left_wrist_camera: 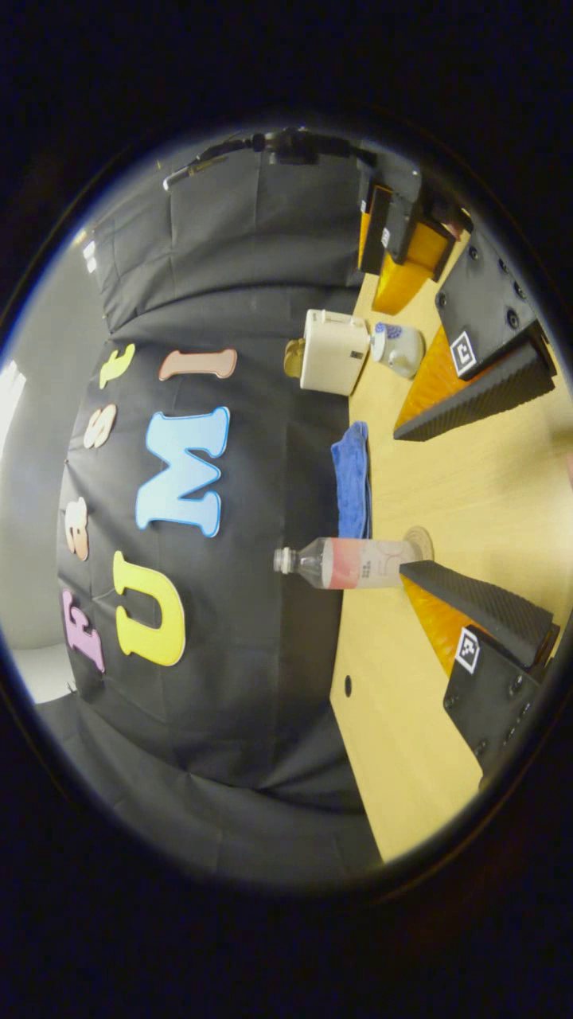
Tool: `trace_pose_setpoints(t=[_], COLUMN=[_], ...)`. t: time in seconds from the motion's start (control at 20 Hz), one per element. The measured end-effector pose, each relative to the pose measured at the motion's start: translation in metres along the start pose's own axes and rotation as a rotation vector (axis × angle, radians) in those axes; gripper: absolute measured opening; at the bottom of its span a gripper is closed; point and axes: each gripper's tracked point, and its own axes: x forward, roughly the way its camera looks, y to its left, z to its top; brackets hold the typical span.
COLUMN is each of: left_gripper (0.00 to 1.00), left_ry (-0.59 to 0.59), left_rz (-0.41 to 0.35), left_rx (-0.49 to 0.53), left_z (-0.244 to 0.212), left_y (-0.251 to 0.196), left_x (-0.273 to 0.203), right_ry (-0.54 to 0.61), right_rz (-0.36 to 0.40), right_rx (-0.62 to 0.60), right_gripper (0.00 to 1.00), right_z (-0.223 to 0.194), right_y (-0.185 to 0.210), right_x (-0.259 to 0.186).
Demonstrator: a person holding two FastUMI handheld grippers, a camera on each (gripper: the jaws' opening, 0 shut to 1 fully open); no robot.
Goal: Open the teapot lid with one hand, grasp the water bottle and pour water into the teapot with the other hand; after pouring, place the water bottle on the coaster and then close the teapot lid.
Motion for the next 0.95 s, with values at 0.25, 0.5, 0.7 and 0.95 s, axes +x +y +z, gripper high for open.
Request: trace_pose_setpoints(t=[0.25, 0.5, 0.7, 0.95], left_gripper=[1.0, 1.0, 1.0, 1.0], left_ry=[-0.035, -0.044, -0.043, -0.043], left_rz=[0.062, 0.097, 0.117, 0.163], left_rx=[0.109, 0.101, 0.106, 0.103], left_z=[0.0, 0.001, 0.001, 0.001], left_y=[-0.01, -0.011, -0.008, -0.003], left_x=[-0.016, -0.019, -0.023, -0.032], right_ry=[0.006, -0.058, -0.058, -0.058], right_rz=[0.058, 0.049, 0.035, 0.059], right_rx=[0.064, 0.052, 0.055, 0.053], right_gripper=[0.83, 0.83, 0.82, 0.82], right_z=[-0.011, -0.003, -0.005, -0.005], right_y=[0.019, 0.025, 0.023, 0.026], right_x=[-0.012, -0.024, -0.022, -0.023])
